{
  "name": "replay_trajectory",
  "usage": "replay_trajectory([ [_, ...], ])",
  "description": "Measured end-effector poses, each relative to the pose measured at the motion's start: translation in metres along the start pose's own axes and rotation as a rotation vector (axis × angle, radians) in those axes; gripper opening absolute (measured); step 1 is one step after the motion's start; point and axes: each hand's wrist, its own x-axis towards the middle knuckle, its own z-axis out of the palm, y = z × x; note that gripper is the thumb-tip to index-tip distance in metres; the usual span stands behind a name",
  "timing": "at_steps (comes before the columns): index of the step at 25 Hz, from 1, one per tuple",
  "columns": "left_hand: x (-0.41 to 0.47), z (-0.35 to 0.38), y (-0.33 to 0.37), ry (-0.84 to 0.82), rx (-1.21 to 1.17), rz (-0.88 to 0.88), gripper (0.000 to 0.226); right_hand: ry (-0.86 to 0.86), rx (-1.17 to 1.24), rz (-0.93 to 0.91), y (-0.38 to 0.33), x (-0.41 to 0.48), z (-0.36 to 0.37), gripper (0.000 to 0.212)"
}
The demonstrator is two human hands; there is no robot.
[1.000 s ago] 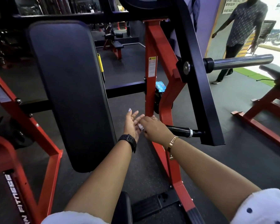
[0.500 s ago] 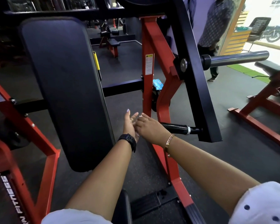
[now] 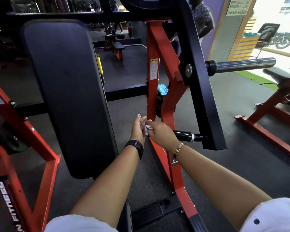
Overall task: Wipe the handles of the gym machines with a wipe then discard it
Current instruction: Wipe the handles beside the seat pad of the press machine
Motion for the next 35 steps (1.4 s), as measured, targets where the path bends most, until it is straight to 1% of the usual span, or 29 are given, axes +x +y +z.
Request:
replay_trajectory([
  [2, 0.0, 0.005, -0.004, 0.035, 0.079, 0.067, 0.036, -0.021, -0.009, -0.03, 0.008, -0.01, -0.001, 0.033],
  [4, 0.001, 0.008, -0.01, 0.069, 0.269, 0.204, 0.028, 0.05, -0.043, -0.014, 0.03, -0.026, -0.002, 0.038],
  [6, -0.002, 0.007, -0.016, 0.062, 0.491, 0.346, 0.032, 0.139, -0.082, 0.115, 0.062, -0.04, -0.005, 0.031],
  [7, -0.003, 0.006, -0.019, 0.059, 0.581, 0.38, 0.033, 0.179, -0.101, 0.207, 0.076, -0.046, -0.006, 0.028],
  [9, -0.002, 0.003, -0.024, 0.08, 0.689, 0.394, 0.033, 0.244, -0.108, 0.367, 0.09, -0.054, -0.001, 0.028],
  [10, -0.001, 0.003, -0.024, 0.101, 0.716, 0.393, 0.032, 0.274, -0.089, 0.398, 0.087, -0.054, 0.007, 0.031],
  [11, 0.0, 0.004, -0.024, 0.123, 0.735, 0.396, 0.032, 0.295, -0.067, 0.372, 0.076, -0.052, 0.015, 0.034],
  [12, 0.0, 0.006, -0.025, 0.14, 0.753, 0.408, 0.031, 0.302, -0.048, 0.305, 0.062, -0.049, 0.023, 0.038],
  [14, 0.0, 0.007, -0.026, 0.149, 0.809, 0.455, 0.029, 0.298, -0.034, 0.094, 0.033, -0.045, 0.034, 0.044],
  [15, -0.001, 0.006, -0.026, 0.144, 0.844, 0.481, 0.029, 0.308, -0.064, -0.019, 0.027, -0.046, 0.038, 0.047],
  [17, -0.002, 0.004, -0.026, 0.143, 0.913, 0.54, 0.028, 0.3, -0.184, -0.21, 0.041, -0.06, 0.036, 0.049],
  [18, -0.003, 0.002, -0.026, 0.14, 0.961, 0.57, 0.027, 0.292, -0.246, -0.257, 0.055, -0.071, 0.032, 0.053],
  [19, -0.003, 0.001, -0.025, 0.129, 1.031, 0.594, 0.028, 0.298, -0.284, -0.263, 0.071, -0.082, 0.029, 0.058],
  [20, -0.002, 0.0, -0.025, 0.114, 1.112, 0.606, 0.029, 0.319, -0.284, -0.198, 0.087, -0.092, 0.027, 0.064],
  [21, -0.002, -0.001, -0.024, 0.101, 1.186, 0.608, 0.031, 0.338, -0.242, -0.057, 0.1, -0.101, 0.025, 0.068],
  [23, -0.001, -0.001, -0.023, 0.085, 1.258, 0.614, 0.033, 0.386, -0.098, 0.27, 0.113, -0.109, 0.022, 0.066],
  [24, -0.001, -0.001, -0.024, 0.083, 1.255, 0.621, 0.033, 0.397, -0.042, 0.355, 0.112, -0.107, 0.023, 0.063],
  [25, -0.001, -0.001, -0.024, 0.083, 1.238, 0.625, 0.033, 0.41, -0.008, 0.357, 0.104, -0.102, 0.025, 0.062],
  [26, -0.001, -0.001, -0.025, 0.083, 1.218, 0.627, 0.033, 0.419, 0.011, 0.291, 0.093, -0.096, 0.031, 0.064],
  [28, -0.002, -0.001, -0.025, 0.071, 1.17, 0.637, 0.032, 0.41, 0.006, 0.102, 0.066, -0.085, 0.044, 0.066],
  [30, -0.003, -0.001, -0.024, 0.063, 1.137, 0.661, 0.032, 0.341, -0.091, -0.079, 0.054, -0.082, 0.055, 0.071],
  [32, -0.003, -0.004, -0.022, 0.058, 1.142, 0.661, 0.032, 0.267, -0.245, -0.208, 0.069, -0.088, 0.053, 0.077],
  [33, -0.003, -0.004, -0.022, 0.048, 1.149, 0.656, 0.032, 0.238, -0.309, -0.247, 0.082, -0.095, 0.049, 0.081],
  [34, -0.003, -0.005, -0.023, 0.04, 1.16, 0.651, 0.031, 0.227, -0.336, -0.25, 0.096, -0.103, 0.045, 0.086],
  [35, -0.003, -0.005, -0.023, 0.038, 1.174, 0.648, 0.031, 0.244, -0.317, -0.197, 0.107, -0.109, 0.041, 0.09],
])
